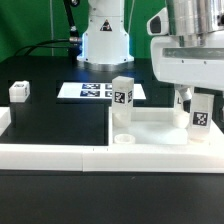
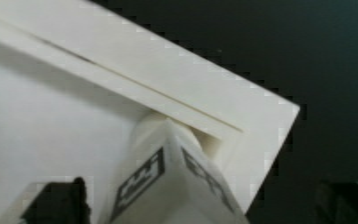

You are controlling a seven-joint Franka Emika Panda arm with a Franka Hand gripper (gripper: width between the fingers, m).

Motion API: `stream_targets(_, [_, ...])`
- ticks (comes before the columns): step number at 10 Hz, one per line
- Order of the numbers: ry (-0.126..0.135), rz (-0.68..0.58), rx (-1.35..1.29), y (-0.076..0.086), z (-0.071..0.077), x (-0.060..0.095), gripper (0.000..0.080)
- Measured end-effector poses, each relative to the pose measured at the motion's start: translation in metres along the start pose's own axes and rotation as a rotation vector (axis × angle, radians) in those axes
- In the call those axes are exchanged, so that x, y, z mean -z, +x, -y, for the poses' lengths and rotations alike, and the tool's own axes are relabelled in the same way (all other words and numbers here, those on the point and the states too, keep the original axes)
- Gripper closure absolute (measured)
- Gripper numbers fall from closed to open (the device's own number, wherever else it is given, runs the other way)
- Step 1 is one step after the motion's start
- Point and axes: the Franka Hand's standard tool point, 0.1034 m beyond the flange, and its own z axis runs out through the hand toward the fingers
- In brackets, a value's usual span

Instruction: Assemble square table

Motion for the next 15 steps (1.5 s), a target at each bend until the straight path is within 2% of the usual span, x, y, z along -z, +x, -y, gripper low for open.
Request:
stream_targets(2, [-0.001,-0.001,0.139,0.0006,-0.0005,-0.0004,0.0152])
stream_targets(3, [-0.015,-0.004,0.26,0.0024,-0.0021,-0.0001,0.0151])
stream_targets(5, [-0.113,-0.003,0.738,0.009,-0.0036,0.0052,0.0151])
stream_targets(6, [-0.145,0.01,0.866,0.0059,-0.0016,0.0034,0.0151])
stream_targets(7, [-0.128,0.003,0.759,0.0063,-0.0005,0.0028,0.0275])
stream_targets(8, [-0.128,0.003,0.75,0.007,-0.0008,0.0027,0.0413])
stream_targets(9, [-0.127,0.001,0.708,0.0065,-0.0007,0.0026,0.0413])
stream_targets(10, [-0.127,-0.004,0.626,0.0066,-0.001,0.0025,0.051])
stream_targets(13, [-0.136,-0.045,0.306,0.0062,-0.0007,0.0032,0.051])
stream_targets(14, [-0.141,-0.078,0.069,0.003,-0.0009,0.0034,0.051])
stream_targets(15, [-0.133,-0.1,-0.141,0.0019,-0.0008,0.0028,0.051])
